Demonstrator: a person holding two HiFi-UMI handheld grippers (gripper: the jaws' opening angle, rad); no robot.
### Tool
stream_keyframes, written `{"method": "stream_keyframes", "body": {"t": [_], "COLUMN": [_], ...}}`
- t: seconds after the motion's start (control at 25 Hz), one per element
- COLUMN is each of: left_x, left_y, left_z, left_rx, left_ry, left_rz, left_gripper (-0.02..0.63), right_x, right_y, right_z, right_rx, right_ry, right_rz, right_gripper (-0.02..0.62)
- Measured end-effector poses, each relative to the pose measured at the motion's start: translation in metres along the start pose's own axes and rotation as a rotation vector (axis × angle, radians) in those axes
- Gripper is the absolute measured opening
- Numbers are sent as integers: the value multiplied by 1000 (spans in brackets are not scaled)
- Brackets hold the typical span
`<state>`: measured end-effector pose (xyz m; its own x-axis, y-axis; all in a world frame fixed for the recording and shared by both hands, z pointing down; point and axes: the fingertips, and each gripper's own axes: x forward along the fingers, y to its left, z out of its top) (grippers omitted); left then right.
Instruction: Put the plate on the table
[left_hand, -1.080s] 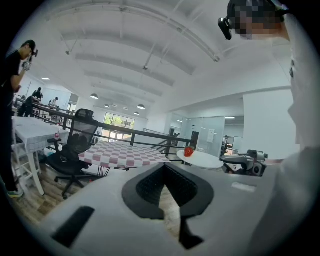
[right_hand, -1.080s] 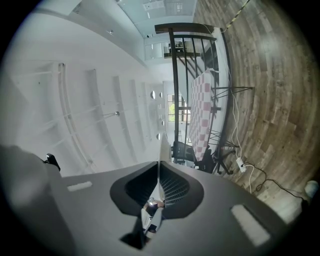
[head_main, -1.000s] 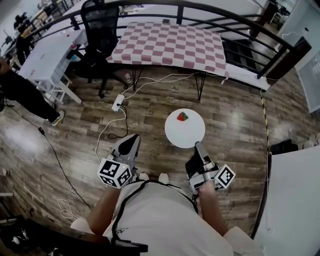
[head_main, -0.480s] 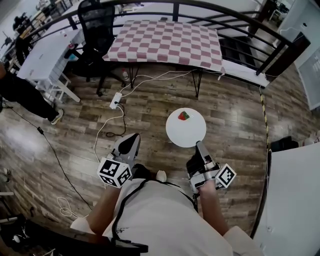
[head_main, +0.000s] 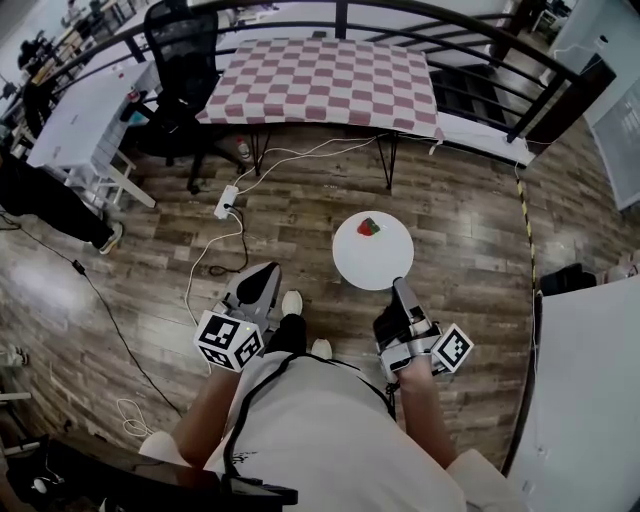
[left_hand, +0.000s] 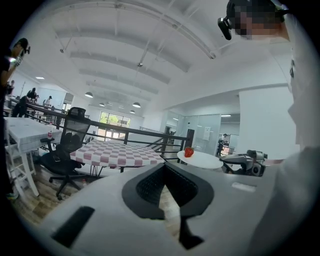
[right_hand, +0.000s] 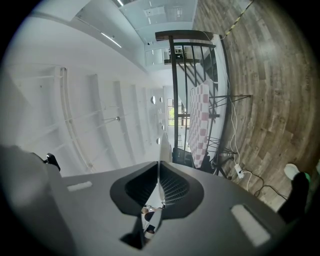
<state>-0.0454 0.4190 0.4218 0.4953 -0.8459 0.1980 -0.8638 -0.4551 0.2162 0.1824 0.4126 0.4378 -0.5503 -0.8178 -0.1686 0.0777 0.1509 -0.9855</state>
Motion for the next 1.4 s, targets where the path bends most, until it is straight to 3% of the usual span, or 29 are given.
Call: {"method": "stream_keyframes", "body": {"t": [0.44,1.4], "left_x": [32,155], "left_y": [20,148], "left_z": [5,64], "left_rx": [-11,-15], "left_ry": [4,22], "left_rz": [-40,-184], "left_gripper": [6,6], "right_x": [26,184], "right_y": [-8,-18], "right_z": [10,30], "right_rx": [-14,-43], "right_ry": [-28,-118], "right_rz": [-15,-13], "right_gripper": [21,20]}}
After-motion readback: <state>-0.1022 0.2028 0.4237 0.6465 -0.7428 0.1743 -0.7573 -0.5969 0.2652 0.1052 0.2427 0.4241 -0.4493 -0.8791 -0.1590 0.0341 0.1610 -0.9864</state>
